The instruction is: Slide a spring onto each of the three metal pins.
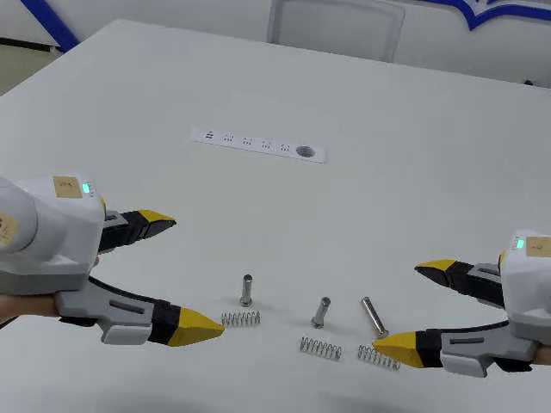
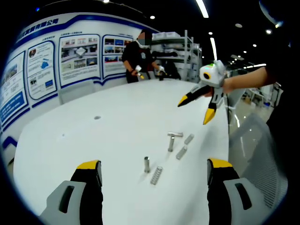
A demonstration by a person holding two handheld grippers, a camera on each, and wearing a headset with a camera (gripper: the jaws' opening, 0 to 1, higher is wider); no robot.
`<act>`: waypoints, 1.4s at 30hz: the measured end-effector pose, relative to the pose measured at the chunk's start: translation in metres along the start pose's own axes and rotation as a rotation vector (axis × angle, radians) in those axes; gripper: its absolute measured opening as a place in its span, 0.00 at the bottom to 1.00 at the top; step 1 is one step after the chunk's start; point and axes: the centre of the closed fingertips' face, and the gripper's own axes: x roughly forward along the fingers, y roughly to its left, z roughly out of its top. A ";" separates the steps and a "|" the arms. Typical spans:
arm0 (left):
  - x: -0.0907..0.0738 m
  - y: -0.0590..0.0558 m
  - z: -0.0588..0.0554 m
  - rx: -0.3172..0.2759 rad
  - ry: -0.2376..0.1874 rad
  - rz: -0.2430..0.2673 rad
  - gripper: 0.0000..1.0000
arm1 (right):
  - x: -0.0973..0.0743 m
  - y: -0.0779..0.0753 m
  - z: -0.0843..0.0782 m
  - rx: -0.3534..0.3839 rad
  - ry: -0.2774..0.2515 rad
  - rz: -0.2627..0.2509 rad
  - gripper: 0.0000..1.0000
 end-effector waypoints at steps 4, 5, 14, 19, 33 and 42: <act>0.002 0.000 -0.004 -0.003 0.009 -0.001 0.94 | 0.001 -0.004 -0.006 0.021 0.013 -0.007 0.70; 0.002 0.000 -0.005 -0.006 0.010 0.000 0.94 | 0.001 -0.005 -0.007 0.024 0.017 -0.010 0.69; 0.003 0.000 -0.004 -0.029 -0.005 -0.007 0.92 | 0.007 -0.016 -0.015 0.076 0.042 -0.047 0.60; 0.005 -0.001 -0.004 -0.029 -0.003 -0.009 0.92 | 0.016 -0.023 -0.016 0.116 0.056 -0.060 0.48; 0.003 0.002 -0.015 -0.052 0.010 -0.001 0.91 | 0.044 -0.040 -0.035 0.216 0.125 -0.087 0.37; 0.003 0.003 -0.018 -0.051 0.024 -0.007 0.91 | 0.068 -0.044 -0.042 0.281 0.164 -0.099 0.29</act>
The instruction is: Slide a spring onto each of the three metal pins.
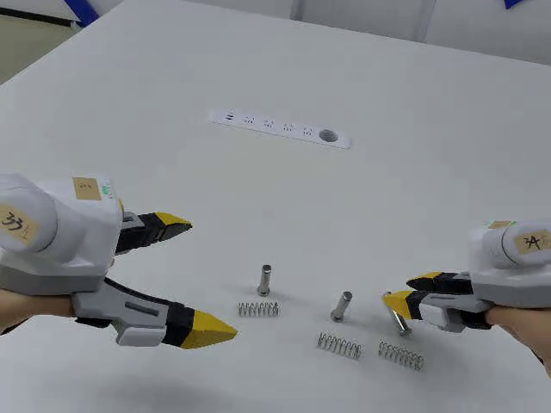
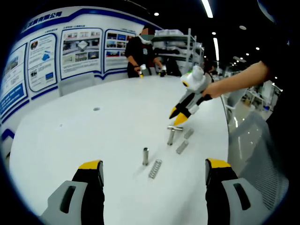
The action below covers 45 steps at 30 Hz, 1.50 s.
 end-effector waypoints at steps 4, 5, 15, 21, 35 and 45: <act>-0.001 0.000 0.008 -0.005 -0.027 0.006 0.91 | 0.007 -0.002 -0.009 0.002 0.057 -0.030 0.26; -0.001 -0.001 0.009 -0.004 -0.029 0.004 0.91 | 0.008 -0.002 -0.010 0.007 0.064 -0.033 0.25; -0.001 -0.003 0.005 0.002 -0.016 0.001 0.90 | 0.019 -0.007 -0.014 0.032 0.109 -0.089 0.22; -0.007 0.002 0.004 -0.013 -0.024 0.018 0.90 | 0.020 -0.013 -0.020 0.060 0.146 -0.131 0.17; -0.004 0.000 0.003 -0.048 -0.042 0.033 0.88 | 0.022 -0.012 -0.019 0.060 0.216 -0.203 0.09; -0.014 0.005 0.005 -0.042 -0.045 0.060 0.86 | 0.017 -0.012 -0.021 0.154 0.159 -0.192 0.08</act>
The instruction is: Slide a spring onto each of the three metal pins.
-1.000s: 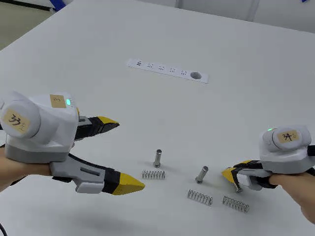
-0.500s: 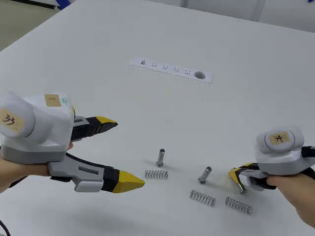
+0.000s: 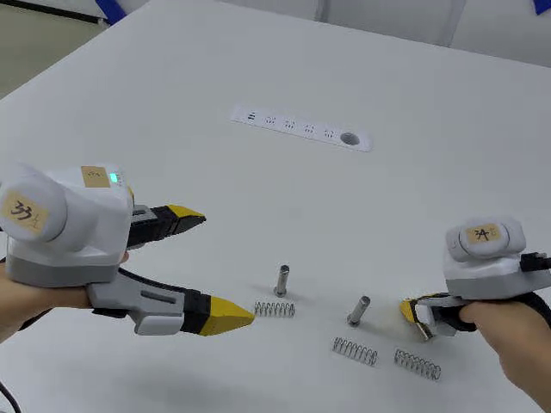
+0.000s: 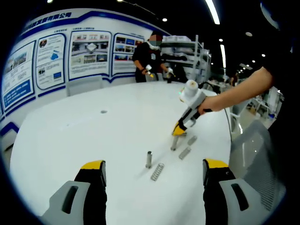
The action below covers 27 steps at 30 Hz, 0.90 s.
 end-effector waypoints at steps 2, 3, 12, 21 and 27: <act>-0.002 0.001 -0.002 -0.004 0.003 0.006 0.86 | -0.003 0.001 -0.001 -0.004 -0.009 -0.002 0.08; -0.002 0.001 -0.002 -0.008 0.001 0.007 0.86 | -0.004 0.001 0.000 -0.010 -0.016 -0.004 0.08; -0.001 -0.004 0.001 -0.004 -0.005 0.004 0.86 | -0.013 0.002 0.008 -0.004 -0.086 0.008 0.07; -0.002 -0.005 0.009 -0.003 -0.026 0.005 0.86 | -0.021 0.003 0.011 -0.017 -0.130 0.009 0.07; -0.003 -0.008 0.007 0.005 -0.019 0.002 0.86 | -0.026 0.002 0.014 -0.035 -0.155 -0.001 0.08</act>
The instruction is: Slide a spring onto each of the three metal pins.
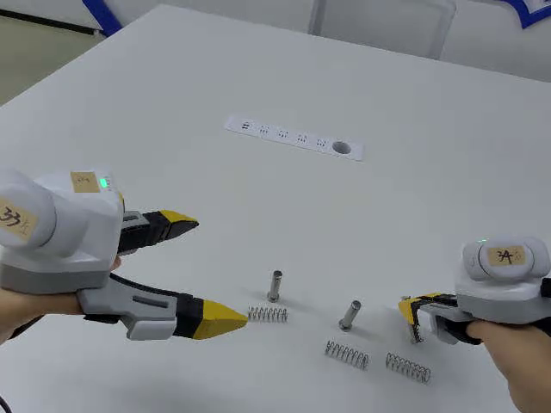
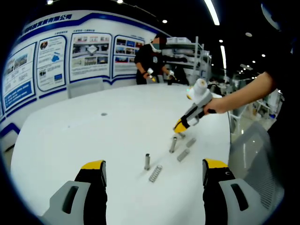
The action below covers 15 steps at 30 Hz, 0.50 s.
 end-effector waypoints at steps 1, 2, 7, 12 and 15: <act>0.000 0.000 0.000 0.000 0.001 0.000 0.86 | -0.001 0.000 0.001 -0.004 -0.005 -0.001 0.08; -0.001 -0.001 0.000 0.000 0.001 0.001 0.86 | -0.002 0.000 0.002 -0.009 -0.015 -0.002 0.08; -0.001 -0.003 -0.001 0.001 0.005 -0.002 0.86 | -0.009 0.001 0.005 -0.014 -0.052 -0.004 0.08; 0.000 -0.006 0.001 0.009 0.008 -0.011 0.86 | -0.015 0.000 0.004 -0.018 -0.085 -0.005 0.08; 0.001 -0.008 0.003 0.012 0.008 -0.012 0.86 | -0.018 0.001 0.002 -0.020 -0.114 -0.006 0.08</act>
